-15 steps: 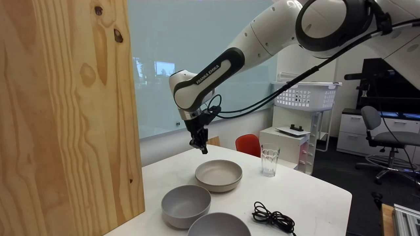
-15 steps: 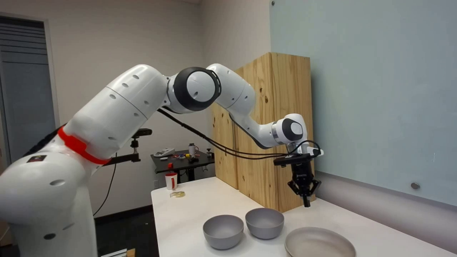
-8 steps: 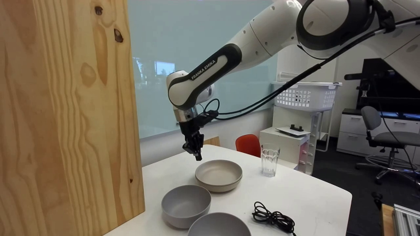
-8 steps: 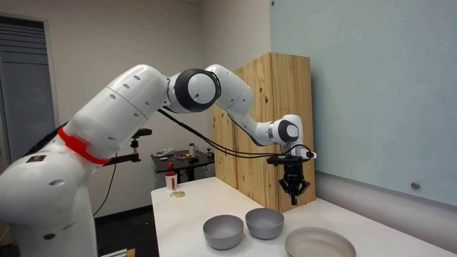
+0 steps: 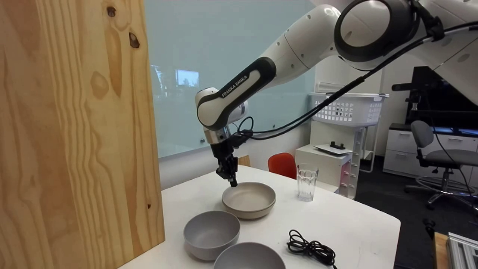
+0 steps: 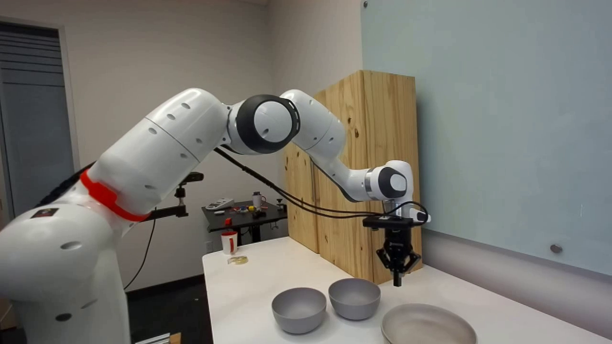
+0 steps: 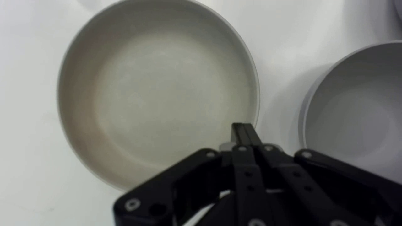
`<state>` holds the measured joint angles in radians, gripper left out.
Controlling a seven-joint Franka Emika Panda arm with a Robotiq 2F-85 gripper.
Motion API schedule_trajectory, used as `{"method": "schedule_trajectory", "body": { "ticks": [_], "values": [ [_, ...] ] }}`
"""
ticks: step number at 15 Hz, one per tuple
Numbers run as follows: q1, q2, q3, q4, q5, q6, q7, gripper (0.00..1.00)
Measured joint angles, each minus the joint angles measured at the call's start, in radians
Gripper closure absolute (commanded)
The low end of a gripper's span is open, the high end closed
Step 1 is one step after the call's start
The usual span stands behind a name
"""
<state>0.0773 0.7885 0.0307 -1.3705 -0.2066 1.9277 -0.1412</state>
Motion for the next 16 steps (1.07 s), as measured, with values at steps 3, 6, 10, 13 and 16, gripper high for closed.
{"method": "schedule_trajectory", "body": {
  "ticks": [3,6,10,13,16],
  "values": [
    [0.000,0.011,0.000,-0.003,-0.002,0.000,-0.044,1.00],
    [-0.002,0.022,0.000,-0.003,-0.007,0.004,-0.075,1.00],
    [-0.003,0.037,0.000,-0.003,-0.035,0.016,-0.123,1.00],
    [-0.002,0.044,0.000,-0.004,-0.061,0.043,-0.160,1.00],
    [-0.001,0.049,0.000,-0.004,-0.067,0.062,-0.171,1.00]
  ]
}}
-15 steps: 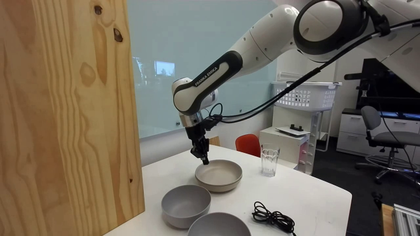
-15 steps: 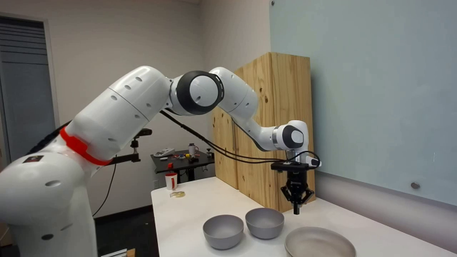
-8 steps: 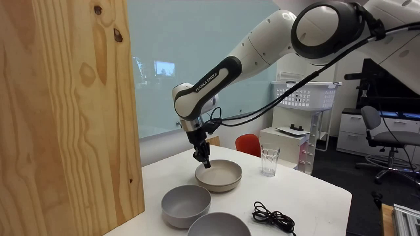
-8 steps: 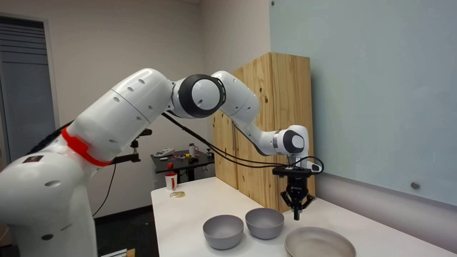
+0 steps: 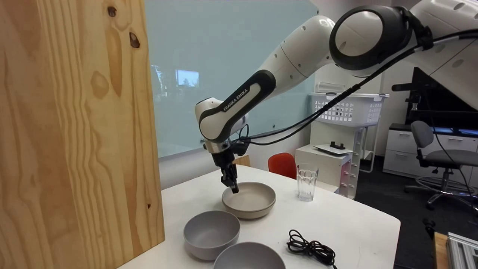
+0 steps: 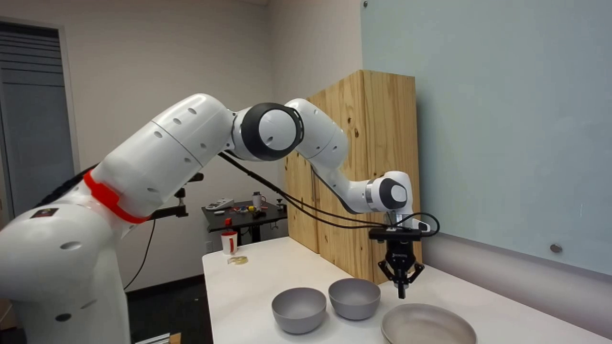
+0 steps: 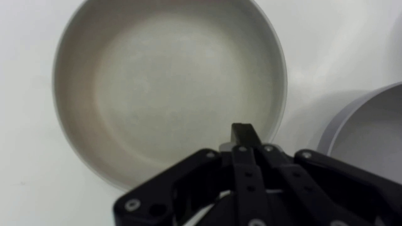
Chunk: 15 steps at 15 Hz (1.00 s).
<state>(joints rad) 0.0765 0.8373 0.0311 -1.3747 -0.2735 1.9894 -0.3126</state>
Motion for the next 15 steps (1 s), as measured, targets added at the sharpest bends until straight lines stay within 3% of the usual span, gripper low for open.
{"method": "schedule_trajectory", "body": {
  "ticks": [4,7,10,15],
  "values": [
    [0.014,0.002,-0.012,-0.002,-0.002,0.075,0.108,1.00],
    [0.031,0.005,-0.044,-0.011,-0.001,0.088,0.258,1.00],
    [0.036,0.008,-0.071,-0.022,0.011,0.051,0.373,1.00],
    [0.042,0.008,-0.062,-0.025,0.034,-0.012,0.419,1.00]
  ]
}}
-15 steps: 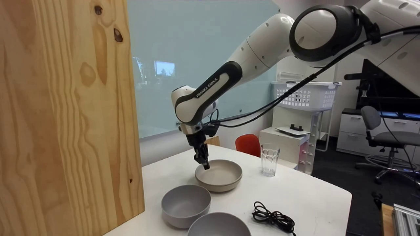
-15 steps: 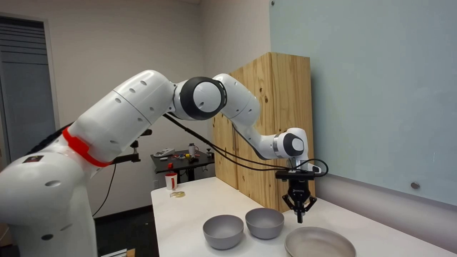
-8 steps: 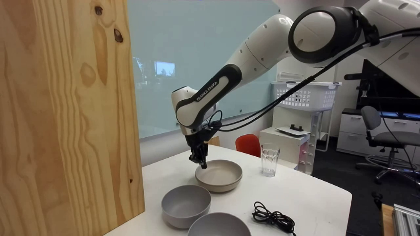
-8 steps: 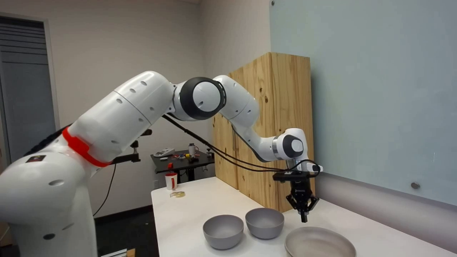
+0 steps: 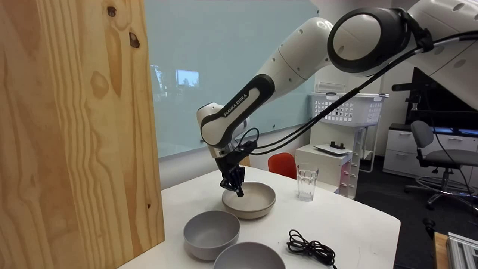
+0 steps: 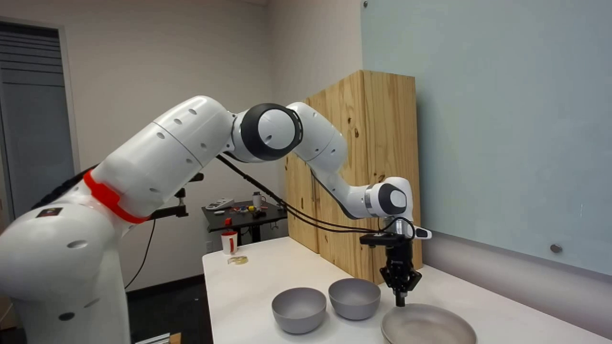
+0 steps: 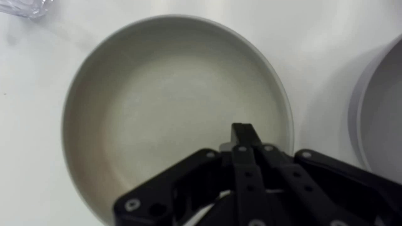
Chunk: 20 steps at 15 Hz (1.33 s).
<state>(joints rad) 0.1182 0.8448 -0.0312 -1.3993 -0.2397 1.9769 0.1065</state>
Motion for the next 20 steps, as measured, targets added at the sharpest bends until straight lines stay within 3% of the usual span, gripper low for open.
{"method": "schedule_trajectory", "body": {
  "ticks": [8,20],
  "values": [
    [0.037,0.008,0.021,0.003,0.018,-0.020,0.020,1.00],
    [0.034,0.061,0.023,0.036,0.022,-0.037,0.020,1.00]
  ]
}}
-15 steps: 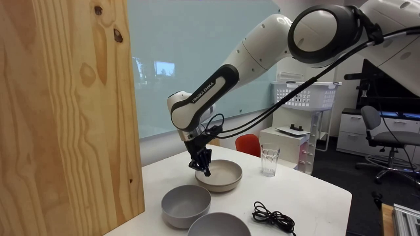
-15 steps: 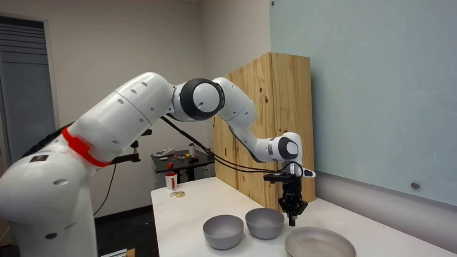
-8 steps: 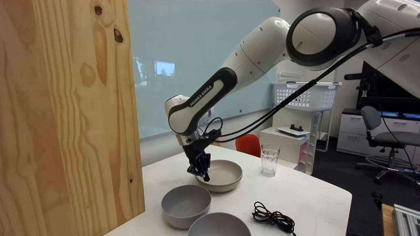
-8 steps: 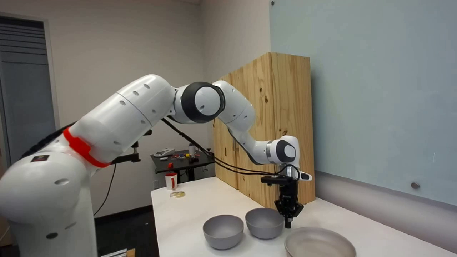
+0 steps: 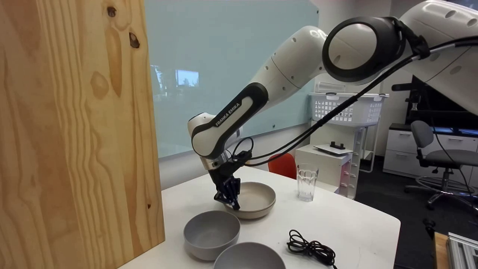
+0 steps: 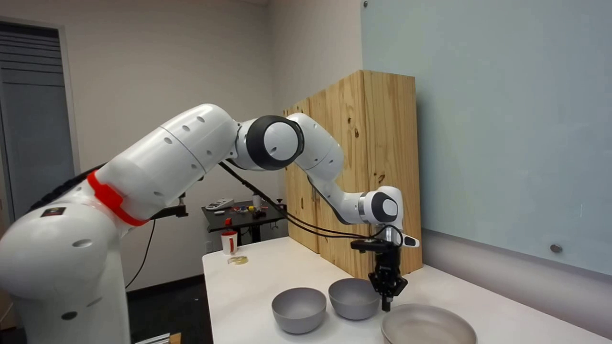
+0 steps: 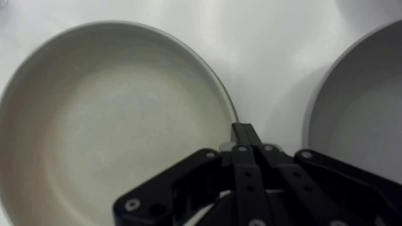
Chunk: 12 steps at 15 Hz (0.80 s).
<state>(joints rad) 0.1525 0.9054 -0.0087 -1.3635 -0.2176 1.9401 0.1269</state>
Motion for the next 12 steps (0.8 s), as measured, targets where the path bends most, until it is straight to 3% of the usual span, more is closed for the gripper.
{"method": "schedule_trajectory", "body": {
  "ticks": [12],
  "values": [
    [-0.019,0.025,0.000,0.048,0.022,-0.062,0.000,1.00]
  ]
}}
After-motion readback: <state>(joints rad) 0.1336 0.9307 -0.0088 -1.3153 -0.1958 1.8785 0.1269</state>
